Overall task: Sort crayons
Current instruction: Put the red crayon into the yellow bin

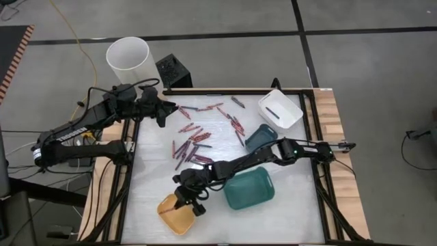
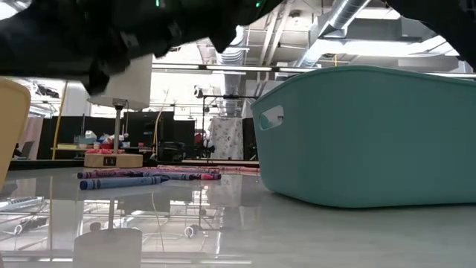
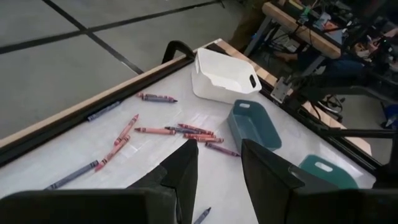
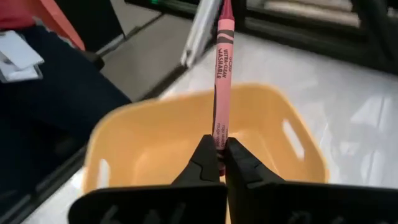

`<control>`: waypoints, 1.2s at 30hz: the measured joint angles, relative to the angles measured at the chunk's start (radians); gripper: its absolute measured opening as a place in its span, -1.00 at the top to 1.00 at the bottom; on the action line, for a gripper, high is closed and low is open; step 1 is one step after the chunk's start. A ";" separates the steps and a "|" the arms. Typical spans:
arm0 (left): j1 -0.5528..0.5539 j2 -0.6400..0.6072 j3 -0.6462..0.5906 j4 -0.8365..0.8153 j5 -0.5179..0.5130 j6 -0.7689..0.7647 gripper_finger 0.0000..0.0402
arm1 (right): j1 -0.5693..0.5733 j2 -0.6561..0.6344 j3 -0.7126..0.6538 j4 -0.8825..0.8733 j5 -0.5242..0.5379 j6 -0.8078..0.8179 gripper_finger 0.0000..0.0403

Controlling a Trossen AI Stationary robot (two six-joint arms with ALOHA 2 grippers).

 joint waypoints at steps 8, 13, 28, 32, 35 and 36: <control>0.000 0.000 0.000 0.000 0.009 0.000 0.44 | 0.000 -0.002 0.000 -0.041 -0.009 0.055 0.94; 0.000 0.000 0.000 0.000 0.009 0.000 0.44 | -0.001 -0.002 0.000 -0.056 -0.009 0.078 0.83; 0.000 0.000 0.000 0.000 0.014 -0.004 0.44 | -0.023 -0.009 0.000 -0.066 -0.006 0.078 0.72; 0.000 0.000 0.000 -0.001 0.031 -0.004 0.44 | -0.072 -0.042 0.000 -0.141 0.005 0.079 0.72; 0.000 0.000 0.000 -0.009 0.054 -0.004 0.44 | -0.111 -0.070 0.001 -0.217 0.038 0.093 0.72; 0.000 0.000 0.000 -0.019 0.059 -0.004 0.44 | -0.121 -0.084 0.000 -0.274 0.056 0.102 0.72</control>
